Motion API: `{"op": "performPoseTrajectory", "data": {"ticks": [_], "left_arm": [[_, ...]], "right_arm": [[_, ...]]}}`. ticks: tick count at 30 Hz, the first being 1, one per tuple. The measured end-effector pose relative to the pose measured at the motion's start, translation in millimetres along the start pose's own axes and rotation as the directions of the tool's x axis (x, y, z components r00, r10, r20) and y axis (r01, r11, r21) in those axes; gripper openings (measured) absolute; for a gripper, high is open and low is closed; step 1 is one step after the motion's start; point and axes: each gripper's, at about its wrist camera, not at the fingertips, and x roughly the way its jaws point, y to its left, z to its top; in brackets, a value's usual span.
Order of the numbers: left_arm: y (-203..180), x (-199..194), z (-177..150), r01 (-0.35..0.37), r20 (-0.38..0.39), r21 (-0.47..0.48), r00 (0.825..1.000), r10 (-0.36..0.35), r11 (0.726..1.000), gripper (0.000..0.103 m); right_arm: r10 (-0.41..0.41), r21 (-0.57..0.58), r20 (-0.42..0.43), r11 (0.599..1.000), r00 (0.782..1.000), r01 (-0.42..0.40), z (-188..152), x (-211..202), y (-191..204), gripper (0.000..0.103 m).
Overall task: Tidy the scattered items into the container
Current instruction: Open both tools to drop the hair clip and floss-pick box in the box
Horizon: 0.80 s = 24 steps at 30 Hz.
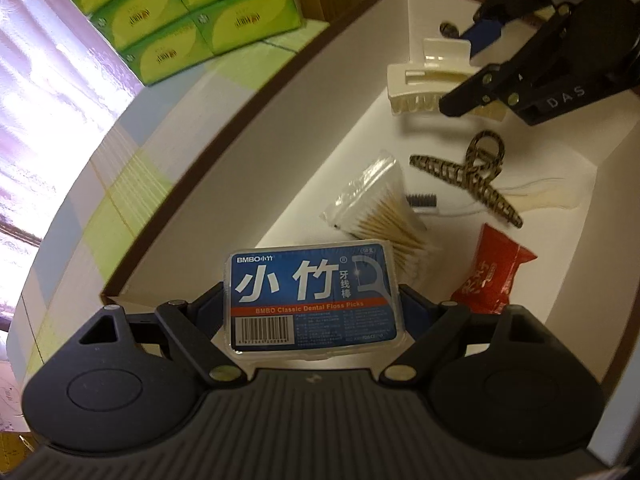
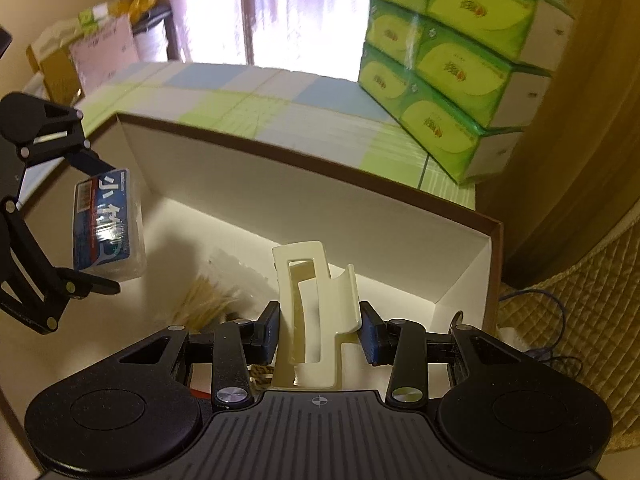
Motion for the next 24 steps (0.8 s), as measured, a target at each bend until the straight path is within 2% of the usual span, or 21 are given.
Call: {"op": "performPoseTrajectory", "data": {"ticks": [9, 18, 24], "left_arm": [[-4, 14, 2, -0.014, -0.009, -0.008, 1.0, 0.014, 1.0, 0.085], [1, 4, 5, -0.028, 0.029, -0.035, 0.999, 0.029, 0.999, 0.09], [3, -1, 2, -0.025, 0.034, -0.061, 0.999, 0.027, 0.998, 0.09]], "right_arm": [[-0.023, -0.015, -0.016, 1.0, 1.0, 0.023, 0, 9, 0, 0.043], [-0.025, -0.017, -0.011, 1.0, 1.0, 0.024, 3, 12, 1, 0.043], [-0.036, -0.022, 0.03, 0.999, 0.999, 0.036, 5, 10, 1, 0.043]]}}
